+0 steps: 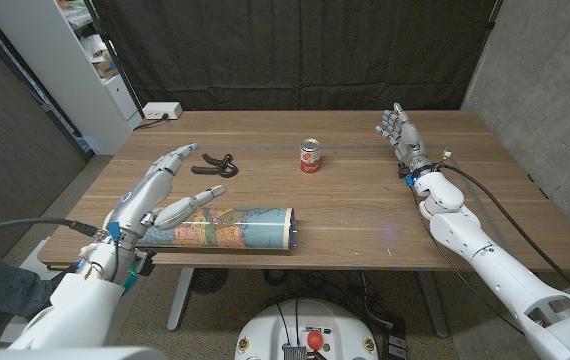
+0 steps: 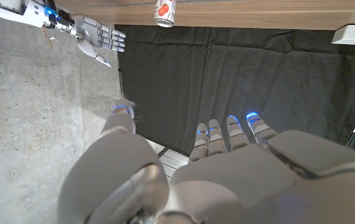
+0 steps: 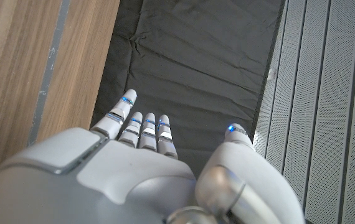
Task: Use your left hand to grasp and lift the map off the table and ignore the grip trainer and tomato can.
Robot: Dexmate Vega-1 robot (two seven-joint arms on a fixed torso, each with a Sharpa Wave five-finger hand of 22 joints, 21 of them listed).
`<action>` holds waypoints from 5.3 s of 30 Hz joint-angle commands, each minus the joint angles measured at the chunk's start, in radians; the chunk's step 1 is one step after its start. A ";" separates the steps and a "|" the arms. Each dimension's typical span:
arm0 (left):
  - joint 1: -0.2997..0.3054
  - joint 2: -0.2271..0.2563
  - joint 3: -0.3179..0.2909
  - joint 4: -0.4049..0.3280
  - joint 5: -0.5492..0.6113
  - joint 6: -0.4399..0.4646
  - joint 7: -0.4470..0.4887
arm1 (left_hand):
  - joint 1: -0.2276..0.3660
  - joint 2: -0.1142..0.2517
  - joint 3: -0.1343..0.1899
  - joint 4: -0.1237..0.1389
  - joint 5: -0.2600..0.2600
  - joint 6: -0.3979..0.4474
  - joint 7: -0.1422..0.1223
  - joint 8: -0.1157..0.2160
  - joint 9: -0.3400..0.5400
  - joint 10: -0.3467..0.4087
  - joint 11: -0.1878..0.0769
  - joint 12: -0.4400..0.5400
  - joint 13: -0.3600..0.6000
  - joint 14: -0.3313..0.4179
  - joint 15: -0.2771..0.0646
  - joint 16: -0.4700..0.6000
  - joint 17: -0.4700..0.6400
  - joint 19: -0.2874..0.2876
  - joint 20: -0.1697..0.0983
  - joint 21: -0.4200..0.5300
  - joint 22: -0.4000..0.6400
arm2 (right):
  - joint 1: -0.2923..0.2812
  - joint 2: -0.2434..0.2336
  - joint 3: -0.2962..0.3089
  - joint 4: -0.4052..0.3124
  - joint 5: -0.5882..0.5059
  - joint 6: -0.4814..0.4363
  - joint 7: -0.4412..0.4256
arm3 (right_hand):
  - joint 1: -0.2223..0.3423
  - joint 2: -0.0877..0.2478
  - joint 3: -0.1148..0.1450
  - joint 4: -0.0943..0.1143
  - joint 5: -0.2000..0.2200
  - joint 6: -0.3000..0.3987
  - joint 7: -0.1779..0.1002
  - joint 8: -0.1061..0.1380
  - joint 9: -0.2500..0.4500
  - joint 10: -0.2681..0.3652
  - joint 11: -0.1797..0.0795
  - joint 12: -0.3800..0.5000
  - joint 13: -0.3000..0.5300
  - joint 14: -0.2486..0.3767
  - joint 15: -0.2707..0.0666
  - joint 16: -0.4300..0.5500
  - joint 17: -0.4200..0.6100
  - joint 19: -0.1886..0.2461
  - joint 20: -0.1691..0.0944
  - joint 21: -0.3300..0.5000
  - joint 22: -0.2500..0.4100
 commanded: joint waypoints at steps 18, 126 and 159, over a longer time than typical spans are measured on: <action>0.029 0.011 -0.004 -0.131 0.183 0.172 -0.127 | 0.036 -0.023 -0.015 0.006 0.018 -0.029 0.012 -0.006 0.004 -0.010 0.011 0.007 0.016 -0.019 0.022 -0.004 0.005 0.002 0.026 -0.019 0.004 | 0.012 0.011 -0.002 0.006 0.001 -0.007 -0.010 | 0.008 0.004 -0.002 -0.008 0.006 0.000 -0.001 -0.003 0.004 0.003 0.005 -0.004 0.004 0.012 0.003 0.010 0.000 0.018 0.007 -0.010 0.003; 0.008 0.006 0.406 -0.237 1.178 0.522 -0.614 | 0.223 -0.003 -0.101 0.021 0.096 -0.210 0.106 0.001 0.009 -0.178 0.092 -0.004 0.066 -0.129 0.086 -0.012 0.004 -0.014 0.050 -0.060 0.013 | 0.006 0.024 -0.001 0.006 0.023 0.005 0.014 | 0.004 0.006 -0.013 -0.013 0.004 -0.002 -0.008 -0.004 0.005 0.003 0.005 -0.005 0.005 0.024 0.008 0.010 -0.005 0.034 0.032 -0.049 0.004; -0.074 0.061 0.467 -0.162 1.205 0.572 -0.648 | 0.248 0.027 -0.131 0.046 0.089 -0.229 0.112 0.000 0.010 -0.201 0.080 0.003 0.074 -0.149 0.086 -0.010 0.004 -0.026 0.050 -0.063 0.014 | 0.008 0.023 0.005 0.005 0.022 0.011 0.008 | 0.004 0.006 -0.016 -0.014 0.004 -0.001 -0.009 -0.004 0.005 0.004 0.005 -0.005 0.005 0.025 0.008 0.009 -0.006 0.038 0.033 -0.061 0.004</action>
